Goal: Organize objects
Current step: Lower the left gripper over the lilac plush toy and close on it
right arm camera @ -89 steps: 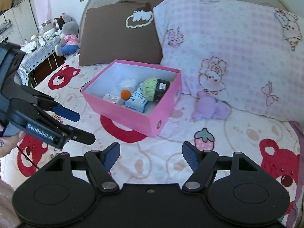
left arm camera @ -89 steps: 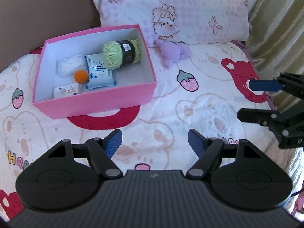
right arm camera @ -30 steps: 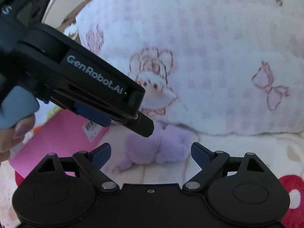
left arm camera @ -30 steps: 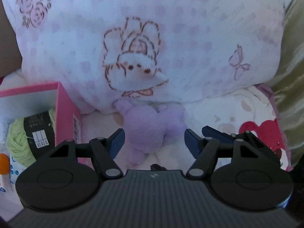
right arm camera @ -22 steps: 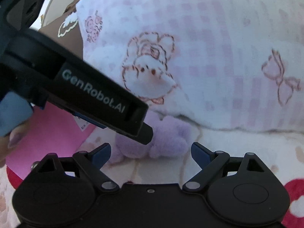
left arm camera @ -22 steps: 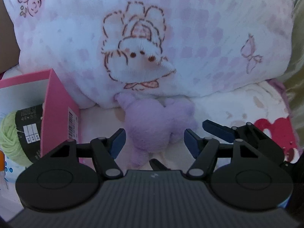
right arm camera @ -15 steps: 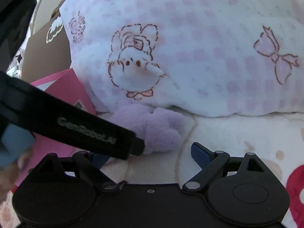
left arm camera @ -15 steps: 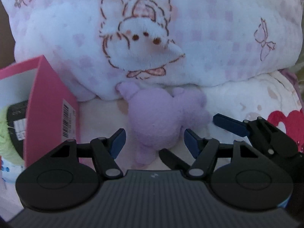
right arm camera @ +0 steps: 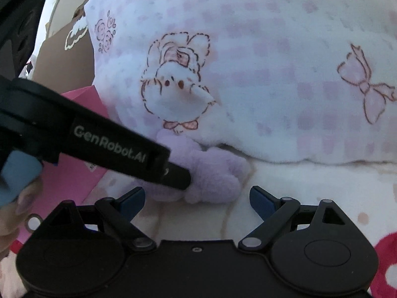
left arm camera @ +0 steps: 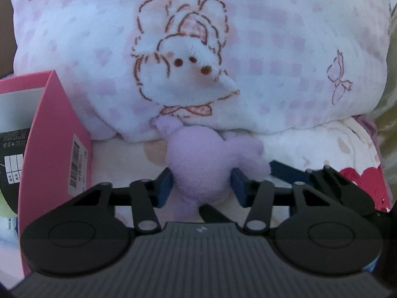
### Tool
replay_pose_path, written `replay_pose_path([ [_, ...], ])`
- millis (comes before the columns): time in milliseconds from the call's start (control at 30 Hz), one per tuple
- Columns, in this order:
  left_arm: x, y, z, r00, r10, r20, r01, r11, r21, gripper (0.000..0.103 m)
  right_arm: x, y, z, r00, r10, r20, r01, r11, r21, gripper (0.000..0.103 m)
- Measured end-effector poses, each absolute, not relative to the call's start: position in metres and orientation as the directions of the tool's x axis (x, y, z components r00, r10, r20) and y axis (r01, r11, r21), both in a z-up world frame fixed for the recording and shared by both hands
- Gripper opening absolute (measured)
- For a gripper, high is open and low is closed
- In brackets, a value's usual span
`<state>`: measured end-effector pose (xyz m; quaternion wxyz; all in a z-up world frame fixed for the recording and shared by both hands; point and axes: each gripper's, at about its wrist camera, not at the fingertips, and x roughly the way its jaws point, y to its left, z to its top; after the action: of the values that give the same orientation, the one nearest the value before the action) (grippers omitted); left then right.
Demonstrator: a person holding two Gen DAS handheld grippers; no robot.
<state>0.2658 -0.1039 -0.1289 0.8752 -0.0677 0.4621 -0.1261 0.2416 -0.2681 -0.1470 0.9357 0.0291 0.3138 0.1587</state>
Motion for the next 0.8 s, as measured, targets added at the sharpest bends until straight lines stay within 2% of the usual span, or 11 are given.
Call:
replay_pose_path([
  [100, 0.263, -0.100, -0.128, 0.508, -0.301, -0.807, 0.102, 0.951, -0.290, 0.045, 0.246, -0.263, -0.147, 0.733, 0.353, -0.582, -0.278, 0.936, 0.218, 0.095],
  [233, 0.255, -0.104, -0.123, 0.518, -0.290, -0.805, 0.132, 0.957, -0.259, 0.044, 0.237, -0.259, -0.144, 0.742, 0.333, -0.582, -0.285, 0.942, 0.176, 0.096],
  [367, 0.245, -0.101, -0.119, 0.499, -0.308, -0.810, 0.116, 0.950, -0.289, 0.043, 0.229, -0.261, -0.139, 0.734, 0.341, -0.588, -0.287, 0.939, 0.187, 0.096],
  [533, 0.232, -0.093, -0.118, 0.447, -0.356, -0.821, 0.087, 0.930, -0.357, 0.043, 0.207, -0.257, -0.125, 0.737, 0.333, -0.589, -0.317, 0.939, 0.134, 0.096],
  [800, 0.197, -0.109, -0.117, 0.326, -0.404, -0.855, 0.155, 0.915, -0.373, 0.044, 0.165, -0.274, -0.120, 0.627, 0.318, -0.711, -0.258, 0.946, 0.195, 0.096],
])
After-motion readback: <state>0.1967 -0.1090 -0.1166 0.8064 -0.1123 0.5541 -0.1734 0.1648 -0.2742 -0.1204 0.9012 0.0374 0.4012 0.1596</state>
